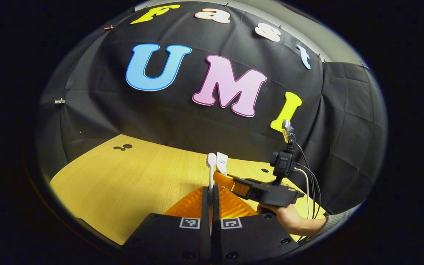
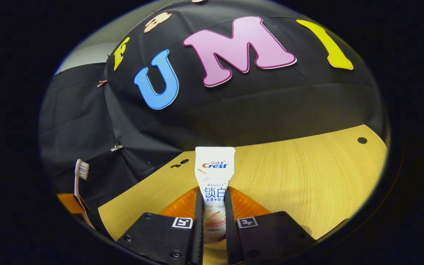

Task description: Put the toothbrush and toothpaste on the desktop into the cup, then pick up the cup and place it on the coaster on the desktop.

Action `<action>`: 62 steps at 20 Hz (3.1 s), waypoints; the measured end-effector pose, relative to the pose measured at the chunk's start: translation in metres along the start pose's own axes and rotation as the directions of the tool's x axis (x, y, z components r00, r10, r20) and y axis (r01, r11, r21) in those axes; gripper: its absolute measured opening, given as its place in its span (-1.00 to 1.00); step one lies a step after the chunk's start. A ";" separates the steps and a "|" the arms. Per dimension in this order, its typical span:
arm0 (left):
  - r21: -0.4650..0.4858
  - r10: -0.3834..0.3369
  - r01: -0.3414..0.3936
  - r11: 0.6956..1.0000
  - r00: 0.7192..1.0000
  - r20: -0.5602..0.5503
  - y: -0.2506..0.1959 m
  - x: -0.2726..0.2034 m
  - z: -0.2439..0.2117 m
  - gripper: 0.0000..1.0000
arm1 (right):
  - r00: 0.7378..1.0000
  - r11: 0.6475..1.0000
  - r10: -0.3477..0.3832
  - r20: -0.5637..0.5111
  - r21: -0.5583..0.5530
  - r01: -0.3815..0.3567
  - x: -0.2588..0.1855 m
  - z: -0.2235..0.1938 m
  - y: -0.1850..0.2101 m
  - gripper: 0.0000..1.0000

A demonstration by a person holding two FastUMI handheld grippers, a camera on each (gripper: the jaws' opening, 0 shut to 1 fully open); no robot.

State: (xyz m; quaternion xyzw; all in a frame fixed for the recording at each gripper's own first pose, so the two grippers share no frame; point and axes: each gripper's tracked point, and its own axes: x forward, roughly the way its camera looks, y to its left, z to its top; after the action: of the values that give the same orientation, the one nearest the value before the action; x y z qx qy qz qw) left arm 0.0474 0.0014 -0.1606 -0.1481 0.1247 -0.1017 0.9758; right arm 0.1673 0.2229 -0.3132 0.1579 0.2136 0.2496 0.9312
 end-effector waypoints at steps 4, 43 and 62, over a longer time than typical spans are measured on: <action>-0.019 0.004 -0.004 1.000 1.000 0.005 -0.005 0.005 0.005 -0.88 | 0.998 1.000 0.008 -0.056 -0.026 -0.009 -0.002 -0.016 0.001 -0.32; 0.150 -0.210 0.177 0.973 0.946 0.248 -0.064 0.171 0.015 -0.88 | 0.995 0.985 -0.006 -0.104 0.172 0.024 -0.202 -0.022 -0.063 0.34; 0.187 -0.205 0.171 0.967 0.962 0.182 -0.049 0.145 -0.010 -0.55 | 0.992 0.980 -0.050 -0.112 0.188 0.071 -0.208 -0.018 -0.067 0.34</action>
State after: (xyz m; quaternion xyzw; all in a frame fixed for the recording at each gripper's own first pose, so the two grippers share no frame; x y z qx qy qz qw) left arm 0.1745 -0.0815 -0.1853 -0.0850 0.0022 -0.1891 0.9783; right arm 0.0226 0.0601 -0.2896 0.2268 0.2907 0.2074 0.9061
